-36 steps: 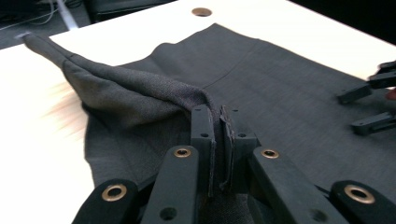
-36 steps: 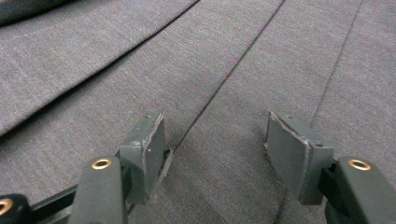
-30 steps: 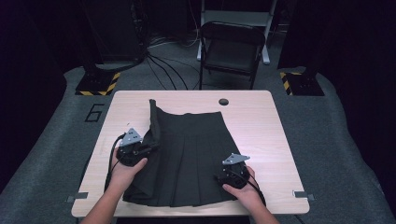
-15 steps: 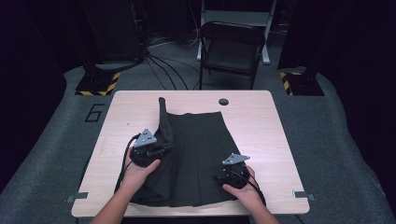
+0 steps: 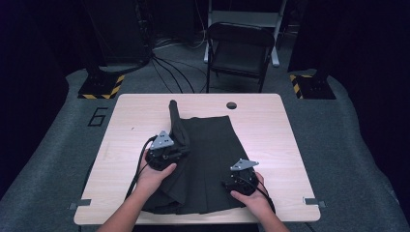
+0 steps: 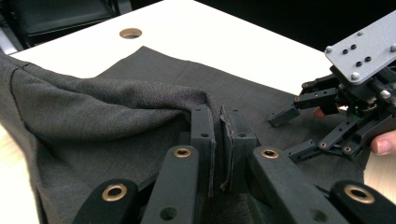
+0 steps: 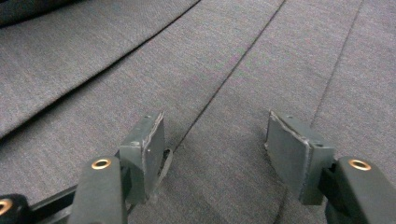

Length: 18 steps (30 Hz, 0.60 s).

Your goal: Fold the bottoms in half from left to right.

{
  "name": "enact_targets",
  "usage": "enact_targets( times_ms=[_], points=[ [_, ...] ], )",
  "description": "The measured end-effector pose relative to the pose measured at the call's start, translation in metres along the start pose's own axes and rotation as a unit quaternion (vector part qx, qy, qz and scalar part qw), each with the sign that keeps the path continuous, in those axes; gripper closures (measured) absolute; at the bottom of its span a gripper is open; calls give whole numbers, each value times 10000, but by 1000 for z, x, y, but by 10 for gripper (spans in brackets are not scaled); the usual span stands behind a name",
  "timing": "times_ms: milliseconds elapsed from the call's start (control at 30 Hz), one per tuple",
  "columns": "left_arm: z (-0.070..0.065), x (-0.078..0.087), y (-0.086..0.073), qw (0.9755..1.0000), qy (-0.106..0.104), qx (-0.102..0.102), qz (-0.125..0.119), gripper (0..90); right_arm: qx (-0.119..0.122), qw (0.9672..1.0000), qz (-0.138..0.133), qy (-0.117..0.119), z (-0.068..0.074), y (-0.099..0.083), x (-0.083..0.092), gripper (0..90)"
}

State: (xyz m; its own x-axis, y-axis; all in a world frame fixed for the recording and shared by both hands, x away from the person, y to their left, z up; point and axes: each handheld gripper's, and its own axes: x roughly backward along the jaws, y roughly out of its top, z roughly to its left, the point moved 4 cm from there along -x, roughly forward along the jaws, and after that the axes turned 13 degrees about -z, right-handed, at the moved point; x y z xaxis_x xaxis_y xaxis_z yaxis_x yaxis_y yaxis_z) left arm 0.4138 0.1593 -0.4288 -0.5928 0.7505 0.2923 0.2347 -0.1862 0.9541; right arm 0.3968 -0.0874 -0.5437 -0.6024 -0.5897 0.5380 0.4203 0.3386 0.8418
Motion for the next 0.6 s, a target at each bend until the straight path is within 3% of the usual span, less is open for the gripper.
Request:
enact_targets(
  times_ms=[300, 600],
  points=[
    [-11, -14, -4, 9999, -153, 48, 36, 842, -21, 10000, 5, 10, 0, 0, 0, 370],
    [-26, -40, -26, 9987, -405, 182, 232, 842, -14, 10000, 6, 13, -1, 0, 1, 371]
  ],
)
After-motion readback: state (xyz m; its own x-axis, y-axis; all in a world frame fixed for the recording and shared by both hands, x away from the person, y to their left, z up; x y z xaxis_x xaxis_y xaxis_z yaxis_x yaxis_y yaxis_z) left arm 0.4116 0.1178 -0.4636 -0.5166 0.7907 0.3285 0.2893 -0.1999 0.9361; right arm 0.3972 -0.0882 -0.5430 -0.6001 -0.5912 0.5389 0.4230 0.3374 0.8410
